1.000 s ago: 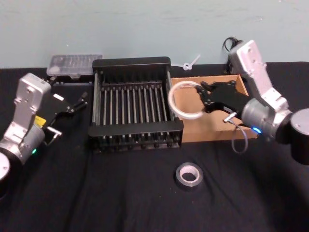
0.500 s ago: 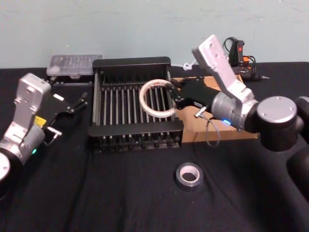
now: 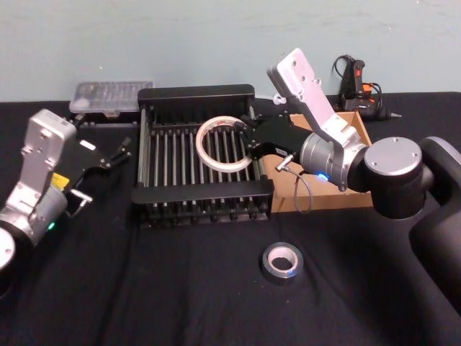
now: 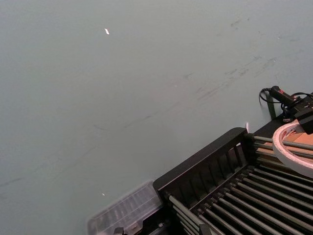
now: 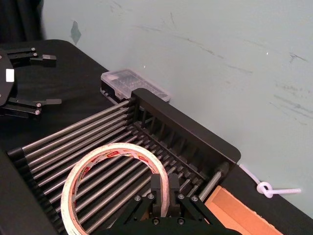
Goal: Pick up the white tape and place it into the black box , Pick up the silver tape and place it into the brown box.
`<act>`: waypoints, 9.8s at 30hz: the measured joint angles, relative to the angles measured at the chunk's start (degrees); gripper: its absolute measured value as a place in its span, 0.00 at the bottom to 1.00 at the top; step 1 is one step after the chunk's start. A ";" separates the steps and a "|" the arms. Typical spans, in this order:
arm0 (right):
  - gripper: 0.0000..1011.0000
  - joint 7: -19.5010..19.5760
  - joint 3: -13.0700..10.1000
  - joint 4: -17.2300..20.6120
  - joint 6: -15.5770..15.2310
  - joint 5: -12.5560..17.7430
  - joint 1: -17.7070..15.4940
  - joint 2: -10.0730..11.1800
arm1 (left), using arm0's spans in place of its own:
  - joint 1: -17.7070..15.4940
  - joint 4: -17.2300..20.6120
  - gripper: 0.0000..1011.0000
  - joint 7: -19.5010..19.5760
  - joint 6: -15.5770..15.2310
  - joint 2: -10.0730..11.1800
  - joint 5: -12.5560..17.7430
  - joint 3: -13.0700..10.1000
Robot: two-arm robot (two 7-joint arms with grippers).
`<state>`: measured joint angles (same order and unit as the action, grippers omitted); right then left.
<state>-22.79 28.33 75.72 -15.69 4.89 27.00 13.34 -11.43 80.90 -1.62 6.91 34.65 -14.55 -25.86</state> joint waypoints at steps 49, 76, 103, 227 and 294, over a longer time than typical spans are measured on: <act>0.99 -0.08 -3.69 8.71 -2.12 0.91 -5.25 5.36 | 0.00 0.00 0.99 0.00 0.00 0.00 0.00 0.00; 0.99 -4.55 -8.88 30.82 -8.85 10.56 -26.32 21.64 | 0.00 0.00 0.99 0.00 0.00 0.00 0.00 0.00; 0.99 -3.48 -3.46 25.97 -9.96 11.60 -24.35 21.95 | 0.00 0.00 0.99 0.00 0.00 0.00 0.00 0.00; 0.52 -3.41 -1.44 20.74 -8.70 7.05 -21.67 18.80 | 0.00 0.00 0.99 0.00 0.00 0.00 0.00 0.00; 0.14 2.93 -9.91 21.46 -7.24 8.98 -20.38 16.36 | 0.00 0.00 0.99 0.00 0.00 0.00 0.00 0.00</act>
<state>-19.86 18.42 97.18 -22.93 13.87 6.61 29.70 -11.43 80.90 -1.62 6.91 34.65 -14.55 -25.86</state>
